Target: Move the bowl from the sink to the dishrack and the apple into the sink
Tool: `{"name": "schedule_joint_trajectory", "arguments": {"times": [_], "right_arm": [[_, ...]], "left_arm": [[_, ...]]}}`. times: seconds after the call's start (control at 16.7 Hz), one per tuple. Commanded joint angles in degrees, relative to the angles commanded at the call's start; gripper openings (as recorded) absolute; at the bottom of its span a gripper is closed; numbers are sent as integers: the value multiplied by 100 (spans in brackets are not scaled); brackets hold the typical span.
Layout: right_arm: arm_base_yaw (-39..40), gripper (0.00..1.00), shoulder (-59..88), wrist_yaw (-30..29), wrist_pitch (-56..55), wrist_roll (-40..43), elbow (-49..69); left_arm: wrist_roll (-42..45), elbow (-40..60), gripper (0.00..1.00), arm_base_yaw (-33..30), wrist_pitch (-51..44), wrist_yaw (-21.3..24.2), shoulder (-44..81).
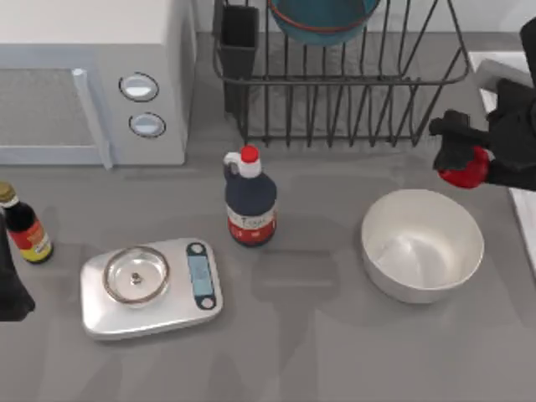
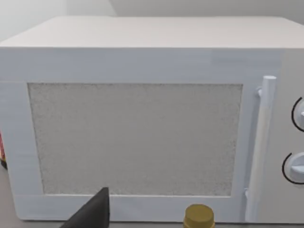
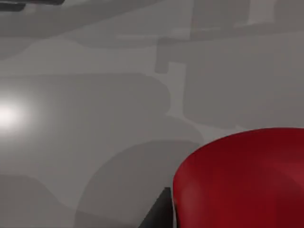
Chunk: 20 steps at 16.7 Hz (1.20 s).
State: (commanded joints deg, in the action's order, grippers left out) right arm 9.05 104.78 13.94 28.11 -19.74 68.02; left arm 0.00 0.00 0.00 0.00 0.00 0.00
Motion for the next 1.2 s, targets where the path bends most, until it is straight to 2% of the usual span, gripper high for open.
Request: {"name": "schedule_joint_trajectory", "arguments": {"times": [0.36,0.72,0.96,1.2], "right_arm": [[-1673,0,-466,919,-3720,657,-2050],[-3221,0,-1330,1383,-6848,1424,-3226],[-3829,0,-1834,1474,-7860,1805,-3389],[-3921,0,-1924,1481,-8003,1869,-3389]], "left_arm": [[0,0,100,0,0,0,0],[0,0,100,0,0,0,0],[0,0,100,0,0,0,0],[0,0,100,0,0,0,0]]}}
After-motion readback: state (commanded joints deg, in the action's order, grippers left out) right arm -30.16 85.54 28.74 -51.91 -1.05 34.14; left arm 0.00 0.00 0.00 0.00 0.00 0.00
